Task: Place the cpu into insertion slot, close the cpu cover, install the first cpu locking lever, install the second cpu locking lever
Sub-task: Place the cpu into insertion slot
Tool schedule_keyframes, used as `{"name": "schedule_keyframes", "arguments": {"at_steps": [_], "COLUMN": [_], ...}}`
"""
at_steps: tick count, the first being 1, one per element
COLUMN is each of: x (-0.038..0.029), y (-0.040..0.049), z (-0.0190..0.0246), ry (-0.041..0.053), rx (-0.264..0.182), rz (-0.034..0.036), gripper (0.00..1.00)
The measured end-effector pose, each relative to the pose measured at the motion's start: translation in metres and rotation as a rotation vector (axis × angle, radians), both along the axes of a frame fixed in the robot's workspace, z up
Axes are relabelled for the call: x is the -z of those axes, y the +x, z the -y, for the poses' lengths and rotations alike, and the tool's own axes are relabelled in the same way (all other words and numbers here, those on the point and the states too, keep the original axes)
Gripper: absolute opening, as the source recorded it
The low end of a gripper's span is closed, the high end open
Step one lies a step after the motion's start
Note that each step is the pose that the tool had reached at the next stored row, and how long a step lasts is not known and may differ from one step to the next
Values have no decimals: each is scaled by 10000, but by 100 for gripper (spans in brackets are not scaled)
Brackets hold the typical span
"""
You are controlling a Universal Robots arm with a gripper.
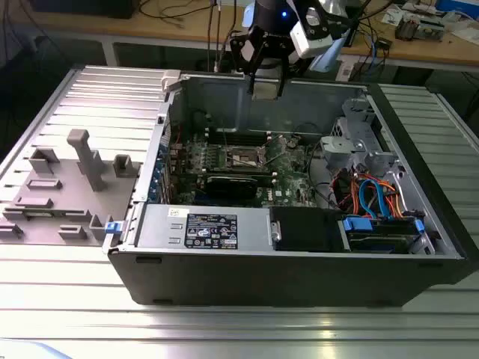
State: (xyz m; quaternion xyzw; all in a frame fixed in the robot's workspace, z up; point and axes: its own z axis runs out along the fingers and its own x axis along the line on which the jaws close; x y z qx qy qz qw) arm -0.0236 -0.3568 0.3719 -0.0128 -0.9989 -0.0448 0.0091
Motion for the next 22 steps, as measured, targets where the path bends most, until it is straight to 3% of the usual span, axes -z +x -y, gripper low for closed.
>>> {"name": "schedule_keyframes", "arguments": {"at_steps": [2, 5, 18, 22], "x": [0, 5, 6, 6], "y": [1, 0, 0, 0], "z": [0, 0, 0, 0], "ry": [0, 0, 0, -1], "rx": [76, 912, 991, 1294], "rz": [0, -1, 0, 0], "gripper": [54, 54, 54, 54]}}
